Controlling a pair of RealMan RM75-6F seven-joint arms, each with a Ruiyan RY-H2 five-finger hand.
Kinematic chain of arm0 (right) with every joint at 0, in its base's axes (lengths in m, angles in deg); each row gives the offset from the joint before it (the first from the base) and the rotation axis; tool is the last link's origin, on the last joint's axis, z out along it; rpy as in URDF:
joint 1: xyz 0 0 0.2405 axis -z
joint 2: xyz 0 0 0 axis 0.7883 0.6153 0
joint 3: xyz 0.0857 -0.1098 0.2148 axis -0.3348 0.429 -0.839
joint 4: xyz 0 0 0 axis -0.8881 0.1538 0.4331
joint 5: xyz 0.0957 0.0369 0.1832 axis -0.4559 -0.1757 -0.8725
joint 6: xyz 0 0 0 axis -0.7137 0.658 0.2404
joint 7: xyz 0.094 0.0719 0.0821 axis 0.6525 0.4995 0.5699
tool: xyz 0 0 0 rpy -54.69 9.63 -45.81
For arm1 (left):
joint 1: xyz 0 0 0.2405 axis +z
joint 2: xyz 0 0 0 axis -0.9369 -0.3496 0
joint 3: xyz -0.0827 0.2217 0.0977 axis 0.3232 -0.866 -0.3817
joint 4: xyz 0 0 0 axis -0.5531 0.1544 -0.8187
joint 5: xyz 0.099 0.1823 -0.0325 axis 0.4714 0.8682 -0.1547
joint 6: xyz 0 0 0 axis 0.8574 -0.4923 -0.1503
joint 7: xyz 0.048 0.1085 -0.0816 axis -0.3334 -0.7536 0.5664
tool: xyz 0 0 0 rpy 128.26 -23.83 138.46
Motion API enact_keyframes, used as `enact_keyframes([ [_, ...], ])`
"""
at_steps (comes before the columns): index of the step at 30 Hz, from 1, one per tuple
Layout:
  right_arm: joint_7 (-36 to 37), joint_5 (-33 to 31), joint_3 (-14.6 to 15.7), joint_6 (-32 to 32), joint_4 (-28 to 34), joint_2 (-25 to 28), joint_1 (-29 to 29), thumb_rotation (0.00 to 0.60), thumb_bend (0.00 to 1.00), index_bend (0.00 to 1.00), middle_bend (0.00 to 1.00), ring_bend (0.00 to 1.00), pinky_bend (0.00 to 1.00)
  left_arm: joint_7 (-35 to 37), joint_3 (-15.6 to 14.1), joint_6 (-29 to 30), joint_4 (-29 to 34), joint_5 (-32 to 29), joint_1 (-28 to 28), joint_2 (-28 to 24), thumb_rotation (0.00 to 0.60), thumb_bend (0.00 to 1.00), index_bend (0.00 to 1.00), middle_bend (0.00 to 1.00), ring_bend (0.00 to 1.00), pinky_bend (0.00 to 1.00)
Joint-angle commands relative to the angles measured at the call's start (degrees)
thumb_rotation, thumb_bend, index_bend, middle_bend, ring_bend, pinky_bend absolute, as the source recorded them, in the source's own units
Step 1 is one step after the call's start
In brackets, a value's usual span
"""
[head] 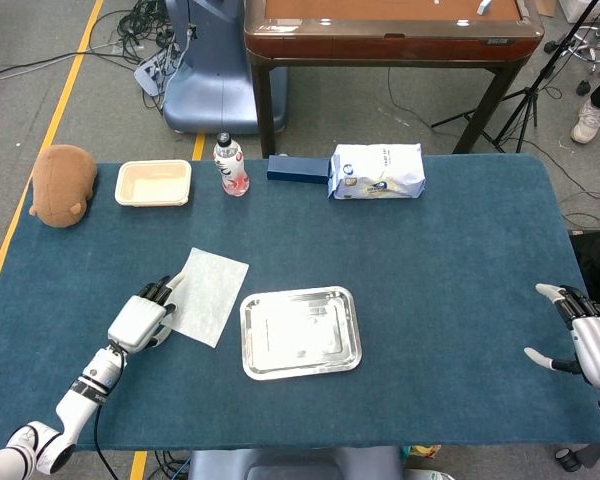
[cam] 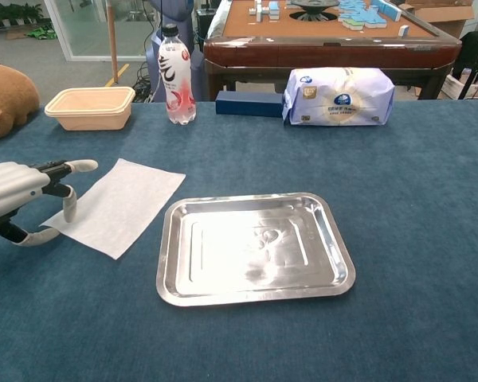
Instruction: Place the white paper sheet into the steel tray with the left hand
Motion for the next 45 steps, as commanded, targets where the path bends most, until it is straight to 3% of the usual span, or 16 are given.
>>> enact_keyframes([
  [1, 0.0, 0.0, 0.0, -0.1, 0.0, 0.0, 0.0, 0.600, 0.00, 0.17, 0.22, 0.13, 0.23, 0.0, 0.0, 0.0, 0.0, 0.0, 0.0, 0.0, 0.600, 0.37, 0.50, 0.00, 0.00, 0.17],
  [10, 0.1, 0.0, 0.0, -0.2, 0.0, 0.0, 0.1, 0.600, 0.00, 0.17, 0.22, 0.13, 0.23, 0.1, 0.0, 0.5, -0.3, 0.0, 0.3, 0.2, 0.600, 0.44, 0.51, 0.00, 0.00, 0.17],
  [22, 0.0, 0.1, 0.0, -0.4, 0.0, 0.0, 0.2, 0.600, 0.00, 0.17, 0.22, 0.13, 0.23, 2.8, 0.2, 2.2, -0.1, -0.1, 1.1, -0.9, 0.600, 0.45, 0.60, 0.00, 0.00, 0.17],
  [45, -0.1, 0.3, 0.1, -0.7, 0.2, 0.0, 0.3, 0.600, 0.00, 0.17, 0.22, 0.13, 0.23, 13.9, 2.7, 4.8, 11.0, -0.9, 1.2, -9.6, 0.600, 0.45, 0.63, 0.00, 0.00, 0.17],
])
